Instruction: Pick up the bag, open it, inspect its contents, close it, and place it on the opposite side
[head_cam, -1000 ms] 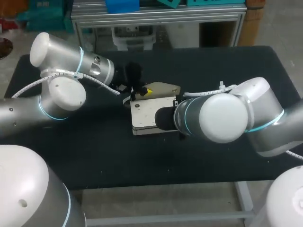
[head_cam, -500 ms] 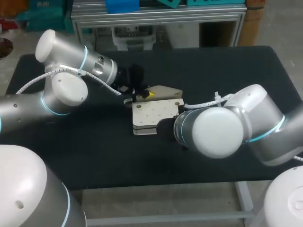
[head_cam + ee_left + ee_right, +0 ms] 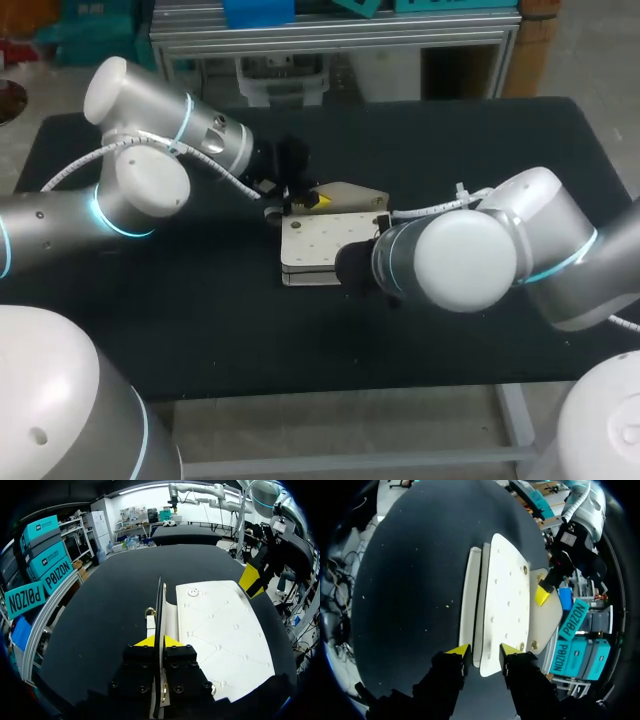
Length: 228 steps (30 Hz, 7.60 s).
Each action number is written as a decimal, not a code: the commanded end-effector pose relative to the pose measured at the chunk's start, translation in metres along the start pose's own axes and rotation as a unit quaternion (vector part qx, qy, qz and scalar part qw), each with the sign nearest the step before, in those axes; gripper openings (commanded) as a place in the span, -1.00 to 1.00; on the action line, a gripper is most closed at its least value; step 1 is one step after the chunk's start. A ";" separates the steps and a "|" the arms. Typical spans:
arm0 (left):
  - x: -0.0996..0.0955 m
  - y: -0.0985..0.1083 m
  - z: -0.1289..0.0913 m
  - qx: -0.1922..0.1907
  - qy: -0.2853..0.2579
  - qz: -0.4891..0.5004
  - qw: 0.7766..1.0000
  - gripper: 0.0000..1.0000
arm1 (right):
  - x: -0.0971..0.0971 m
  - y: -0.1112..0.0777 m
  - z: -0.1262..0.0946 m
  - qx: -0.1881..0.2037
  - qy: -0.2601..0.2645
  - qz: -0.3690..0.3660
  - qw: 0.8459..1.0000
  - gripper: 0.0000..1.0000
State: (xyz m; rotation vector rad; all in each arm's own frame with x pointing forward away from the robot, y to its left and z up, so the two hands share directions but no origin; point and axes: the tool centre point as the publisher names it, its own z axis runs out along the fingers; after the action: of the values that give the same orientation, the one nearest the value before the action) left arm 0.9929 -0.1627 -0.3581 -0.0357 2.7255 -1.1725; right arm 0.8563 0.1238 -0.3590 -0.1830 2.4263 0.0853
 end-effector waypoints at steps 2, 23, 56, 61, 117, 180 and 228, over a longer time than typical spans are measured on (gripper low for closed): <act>-0.003 0.005 0.008 -0.002 0.006 -0.001 1.000 -1.00 | 0.002 0.002 0.014 -0.010 -0.072 -0.003 0.997 -0.25; -0.004 0.011 0.012 -0.007 0.022 -0.004 1.000 -1.00 | 0.001 0.000 0.027 0.015 -0.090 -0.003 0.996 -1.00; 0.041 0.000 0.010 0.006 -0.040 0.073 0.996 -1.00 | 0.007 -0.002 0.034 0.038 -0.127 0.017 0.991 -1.00; 0.046 0.003 0.013 0.021 -0.043 0.107 0.993 -1.00 | 0.011 -0.003 0.037 0.049 -0.148 0.025 0.987 -1.00; 0.079 0.016 -0.006 0.021 -0.089 0.211 0.973 -1.00 | 0.012 -0.004 0.039 0.052 -0.162 0.028 0.985 -1.00; 0.076 0.035 -0.004 -0.037 -0.059 0.250 0.966 -1.00 | 0.012 -0.004 0.039 0.052 -0.162 0.028 0.985 -1.00; 0.085 0.005 -0.072 0.104 0.016 0.163 0.981 0.81 | 0.010 -0.003 0.035 0.049 -0.171 0.025 0.984 -1.00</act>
State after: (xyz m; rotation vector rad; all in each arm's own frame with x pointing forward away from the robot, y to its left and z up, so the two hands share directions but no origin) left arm 0.8957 -0.1152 -0.3268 0.4650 2.4773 -1.3570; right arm 0.8746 0.1261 -0.3873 -0.0483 2.3604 -0.0053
